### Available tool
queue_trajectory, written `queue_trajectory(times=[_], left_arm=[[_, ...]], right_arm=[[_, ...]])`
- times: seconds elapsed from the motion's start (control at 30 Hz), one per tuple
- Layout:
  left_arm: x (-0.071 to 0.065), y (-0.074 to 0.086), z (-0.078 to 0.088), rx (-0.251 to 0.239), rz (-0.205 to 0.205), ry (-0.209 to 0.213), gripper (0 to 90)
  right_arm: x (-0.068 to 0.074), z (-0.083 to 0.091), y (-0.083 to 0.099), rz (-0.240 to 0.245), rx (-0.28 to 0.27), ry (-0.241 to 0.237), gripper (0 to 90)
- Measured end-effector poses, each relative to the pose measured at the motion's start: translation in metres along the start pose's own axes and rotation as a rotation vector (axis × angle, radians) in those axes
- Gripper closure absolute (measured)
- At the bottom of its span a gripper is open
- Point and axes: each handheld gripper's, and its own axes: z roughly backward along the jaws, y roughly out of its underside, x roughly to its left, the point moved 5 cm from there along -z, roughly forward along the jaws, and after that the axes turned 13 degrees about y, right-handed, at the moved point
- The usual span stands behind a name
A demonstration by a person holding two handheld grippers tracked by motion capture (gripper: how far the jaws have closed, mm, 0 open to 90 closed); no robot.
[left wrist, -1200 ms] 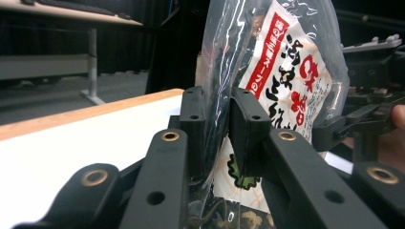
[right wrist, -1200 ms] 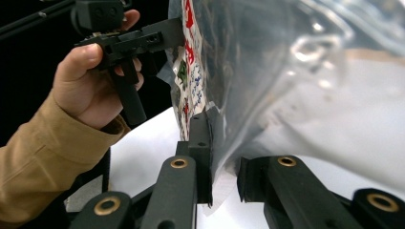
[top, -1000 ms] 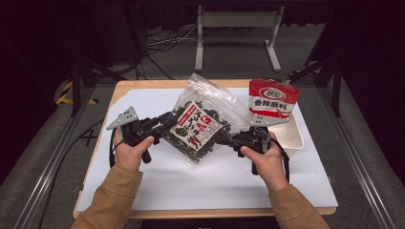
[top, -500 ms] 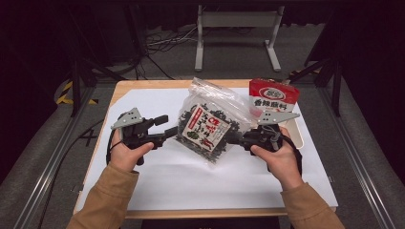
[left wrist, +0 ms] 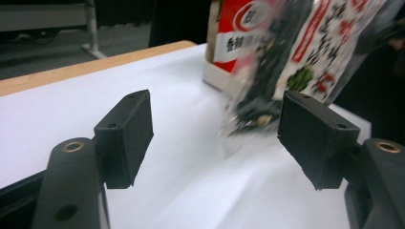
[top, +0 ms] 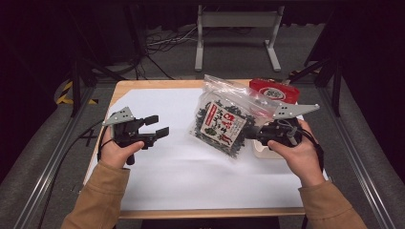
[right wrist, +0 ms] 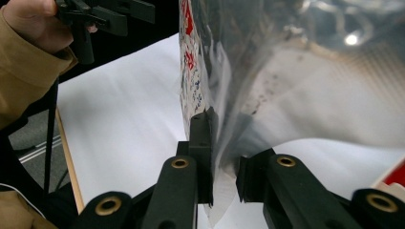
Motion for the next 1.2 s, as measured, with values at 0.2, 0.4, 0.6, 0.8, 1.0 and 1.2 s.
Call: queue_trajectory(times=[0.2, 0.4, 0.6, 0.8, 1.0, 1.2], left_arm=[[0.010, 0.007, 0.010, 0.039, -0.015, -0.056, 25.3], [0.018, 0.012, 0.018, 0.044, 0.007, -0.078, 23.7], [0.023, 0.016, 0.024, 0.045, 0.027, -0.082, 24.3], [0.026, 0.017, 0.025, 0.048, 0.034, -0.093, 23.7], [0.026, 0.020, 0.019, 0.079, 0.030, -0.097, 22.9], [0.029, 0.021, 0.020, 0.076, 0.023, -0.110, 23.8]], right_arm=[[-0.006, 0.015, -0.006, 0.025, 0.021, 0.038, 79.4], [-0.012, 0.028, -0.012, 0.039, 0.027, 0.069, 79.4], [-0.019, 0.041, -0.017, 0.065, 0.041, 0.108, 79.4], [-0.026, 0.051, -0.023, 0.091, 0.054, 0.135, 79.4], [-0.037, 0.063, -0.030, 0.104, 0.056, 0.165, 79.4], [-0.047, 0.070, -0.033, 0.091, 0.056, 0.164, 79.4]])
